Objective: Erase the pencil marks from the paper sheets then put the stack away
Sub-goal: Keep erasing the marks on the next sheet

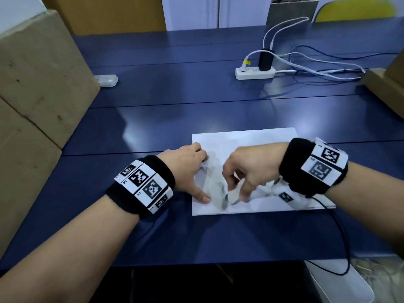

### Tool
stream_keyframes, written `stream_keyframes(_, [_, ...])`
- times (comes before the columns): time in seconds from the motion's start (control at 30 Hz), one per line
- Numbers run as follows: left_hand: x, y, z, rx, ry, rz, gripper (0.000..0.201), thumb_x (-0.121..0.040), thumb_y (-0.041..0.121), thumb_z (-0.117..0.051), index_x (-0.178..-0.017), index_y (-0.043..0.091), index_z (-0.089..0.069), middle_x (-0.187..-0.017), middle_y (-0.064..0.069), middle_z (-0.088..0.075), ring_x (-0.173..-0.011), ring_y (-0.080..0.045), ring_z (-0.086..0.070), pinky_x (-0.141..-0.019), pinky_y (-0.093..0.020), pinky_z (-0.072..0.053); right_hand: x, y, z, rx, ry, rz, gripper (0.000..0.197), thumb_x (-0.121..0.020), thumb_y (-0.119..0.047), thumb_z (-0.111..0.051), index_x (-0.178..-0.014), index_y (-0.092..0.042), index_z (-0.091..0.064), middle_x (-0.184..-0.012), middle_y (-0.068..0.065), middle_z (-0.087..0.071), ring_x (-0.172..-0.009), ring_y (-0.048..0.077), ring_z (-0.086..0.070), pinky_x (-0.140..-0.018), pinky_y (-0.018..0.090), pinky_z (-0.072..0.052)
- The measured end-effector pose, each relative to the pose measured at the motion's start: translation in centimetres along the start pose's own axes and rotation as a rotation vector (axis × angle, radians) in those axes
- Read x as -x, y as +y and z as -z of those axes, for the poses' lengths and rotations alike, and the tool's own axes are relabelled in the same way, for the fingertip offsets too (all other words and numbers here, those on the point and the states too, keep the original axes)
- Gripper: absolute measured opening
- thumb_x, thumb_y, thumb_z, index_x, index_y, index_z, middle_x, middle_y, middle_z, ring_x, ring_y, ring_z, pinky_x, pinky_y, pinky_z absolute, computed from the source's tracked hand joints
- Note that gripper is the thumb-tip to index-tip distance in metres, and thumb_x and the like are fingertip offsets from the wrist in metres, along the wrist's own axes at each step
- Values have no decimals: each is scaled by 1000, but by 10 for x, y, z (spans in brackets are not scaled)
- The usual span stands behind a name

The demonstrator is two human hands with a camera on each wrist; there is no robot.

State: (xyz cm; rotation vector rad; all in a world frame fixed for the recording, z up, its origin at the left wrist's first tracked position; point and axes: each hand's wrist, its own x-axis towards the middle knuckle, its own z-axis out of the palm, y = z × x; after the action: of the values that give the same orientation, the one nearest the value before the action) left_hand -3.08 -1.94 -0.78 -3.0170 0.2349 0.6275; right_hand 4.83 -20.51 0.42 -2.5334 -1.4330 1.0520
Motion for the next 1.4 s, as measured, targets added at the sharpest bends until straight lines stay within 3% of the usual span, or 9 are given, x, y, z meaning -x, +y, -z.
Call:
stream_keyframes(0.23, [-3,2,5,4,-15,22,111,-45,81,-75,-133,21,-44,-118,9,-41,-107,-14,-52,-84,-44,-54,-17,19,17,88,390,-91,24,-79,-30,-78,-98,-20,-67,-92,-5,-59,-94,23,-61,-79,36,-52])
stream_keyframes(0.43, [-1,3,4,10,-12,34,108,-46,80,-76,-130,19,-45,-117,9,-42,-108,-14,-52,-85,-43,-53,3,2,-3,8,-9,31,25,-65,-27,-88,-79,-29,-67,-78,0,-67,-66,27,-66,-58,36,-57])
stream_keyframes(0.63, [-2,4,5,9,-14,31,106,-46,80,-76,-127,17,-48,-116,8,-43,-104,-15,-53,-83,-43,-54,-13,21,17,57,355,-99,26,-76,-28,-81,-98,-19,-69,-94,-4,-65,-83,23,-64,-68,34,-56])
stream_keyframes(0.73, [1,1,3,31,-5,24,108,-46,81,-75,-130,18,-45,-115,10,-42,-107,-15,-52,-85,-43,-53,-6,16,11,4,291,-57,22,-77,-24,-80,-95,-17,-69,-87,-5,-64,-62,25,-69,-45,25,-50])
stream_keyframes(0.87, [4,-3,-2,83,0,5,119,-45,83,-73,-140,21,-38,-123,14,-41,-116,-12,-51,-93,-43,-50,10,-5,-4,-50,29,37,21,-75,-19,-82,-92,-16,-71,-73,1,-68,-45,18,-66,-51,20,-49])
stream_keyframes(1.03, [6,-4,-3,78,-9,11,126,-42,83,-74,-142,18,-34,-125,13,-41,-115,-13,-52,-95,-43,-49,-6,13,13,-12,321,-88,16,-81,-21,-77,-89,-20,-63,-76,-7,-59,-46,21,-68,-67,40,-60])
stream_keyframes(1.13, [8,-4,-4,77,-5,9,131,-43,81,-76,-146,16,-28,-131,12,-40,-119,-14,-51,-97,-41,-47,-5,15,13,-16,336,-84,16,-80,-21,-77,-87,-22,-63,-77,-5,-62,-47,22,-66,-59,34,-58])
stream_keyframes(1.27, [9,-5,-9,64,-45,-8,139,-51,79,-74,-156,16,-8,-158,9,-15,-140,-13,-33,-111,-44,-35,9,-4,-3,-83,-7,38,19,-72,-16,-84,-85,-19,-70,-71,3,-68,-43,17,-60,-46,23,-48])
stream_keyframes(1.4, [7,-5,-9,-4,-136,-18,138,-62,81,-66,-155,16,12,-162,6,20,-150,-11,4,-119,-49,-21,0,5,5,-58,174,-30,20,-77,-21,-81,-93,-18,-70,-76,3,-66,-45,20,-64,-48,24,-50])
